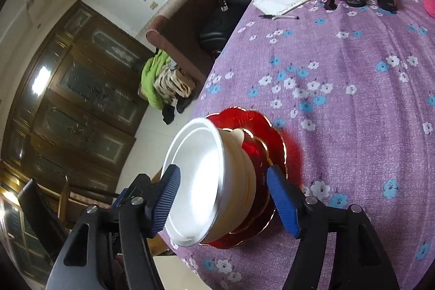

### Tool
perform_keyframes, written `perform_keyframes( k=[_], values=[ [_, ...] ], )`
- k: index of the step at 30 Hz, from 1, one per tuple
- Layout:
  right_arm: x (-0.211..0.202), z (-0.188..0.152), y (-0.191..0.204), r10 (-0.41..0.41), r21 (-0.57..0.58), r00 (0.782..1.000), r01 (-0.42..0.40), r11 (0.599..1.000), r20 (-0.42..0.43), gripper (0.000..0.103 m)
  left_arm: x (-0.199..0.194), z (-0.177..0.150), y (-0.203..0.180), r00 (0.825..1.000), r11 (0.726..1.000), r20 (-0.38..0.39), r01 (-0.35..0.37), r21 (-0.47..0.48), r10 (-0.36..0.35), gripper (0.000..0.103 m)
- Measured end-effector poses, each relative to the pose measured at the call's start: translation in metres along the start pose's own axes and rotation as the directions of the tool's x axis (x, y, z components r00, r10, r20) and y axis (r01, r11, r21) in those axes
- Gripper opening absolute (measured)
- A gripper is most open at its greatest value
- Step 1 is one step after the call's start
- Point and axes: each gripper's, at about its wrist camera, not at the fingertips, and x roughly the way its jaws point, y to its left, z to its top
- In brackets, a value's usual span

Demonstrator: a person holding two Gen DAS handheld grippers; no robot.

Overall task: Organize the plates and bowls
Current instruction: 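Open both grippers and release the large white bowl rim, then move both grippers toward the small white foam bowl beside the glass bottle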

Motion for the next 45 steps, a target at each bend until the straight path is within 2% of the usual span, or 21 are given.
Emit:
perform_keyframes(
  k=[5, 11, 16, 21, 25, 30, 35, 40, 42, 45],
  values=[
    [-0.014, 0.002, -0.018, 0.028, 0.053, 0.999, -0.031, 0.998, 0.044, 0.083, -0.008, -0.004, -0.021, 0.999, 0.999, 0.034, 0.024, 0.046, -0.025, 0.075],
    [-0.027, 0.001, -0.047, 0.036, 0.121, 0.997, -0.044, 0.992, 0.062, 0.087, -0.02, -0.009, -0.045, 0.994, 0.991, 0.06, 0.089, 0.099, -0.095, 0.076],
    [-0.057, -0.005, -0.079, 0.005, 0.193, 0.991, -0.031, 0.981, 0.135, 0.091, -0.044, -0.014, -0.069, 0.971, 0.976, 0.152, 0.16, 0.148, -0.182, 0.076],
    [-0.086, -0.015, -0.107, -0.039, 0.232, 0.98, -0.008, 0.973, 0.197, 0.093, -0.055, -0.021, -0.098, 0.955, 0.952, 0.156, 0.214, 0.219, -0.251, 0.077],
    [-0.105, -0.028, -0.129, -0.076, 0.246, 0.975, 0.023, 0.969, 0.208, 0.093, -0.057, -0.032, -0.124, 0.943, 0.925, 0.119, 0.27, 0.269, -0.31, 0.077],
    [-0.138, -0.046, -0.163, -0.106, 0.311, 0.962, 0.023, 0.95, 0.252, 0.093, -0.054, -0.049, -0.156, 0.933, 0.888, 0.041, 0.327, 0.323, -0.358, 0.077],
    [-0.179, -0.064, -0.191, -0.138, 0.361, 0.941, 0.017, 0.932, 0.31, 0.093, -0.052, -0.071, -0.198, 0.907, 0.834, -0.057, 0.406, 0.374, -0.417, 0.077],
    [-0.219, -0.08, -0.217, -0.161, 0.403, 0.917, 0.0, 0.915, 0.365, 0.093, -0.049, -0.095, -0.241, 0.87, 0.771, -0.165, 0.489, 0.408, -0.465, 0.077],
    [-0.233, -0.086, -0.224, -0.175, 0.415, 0.906, 0.0, 0.91, 0.384, 0.093, -0.049, -0.105, -0.258, 0.856, 0.747, -0.204, 0.515, 0.42, -0.476, 0.077],
    [-0.256, -0.095, -0.242, -0.211, 0.448, 0.888, 0.006, 0.894, 0.408, 0.093, -0.048, -0.115, -0.279, 0.844, 0.722, -0.238, 0.535, 0.439, -0.481, 0.077]
  ],
)
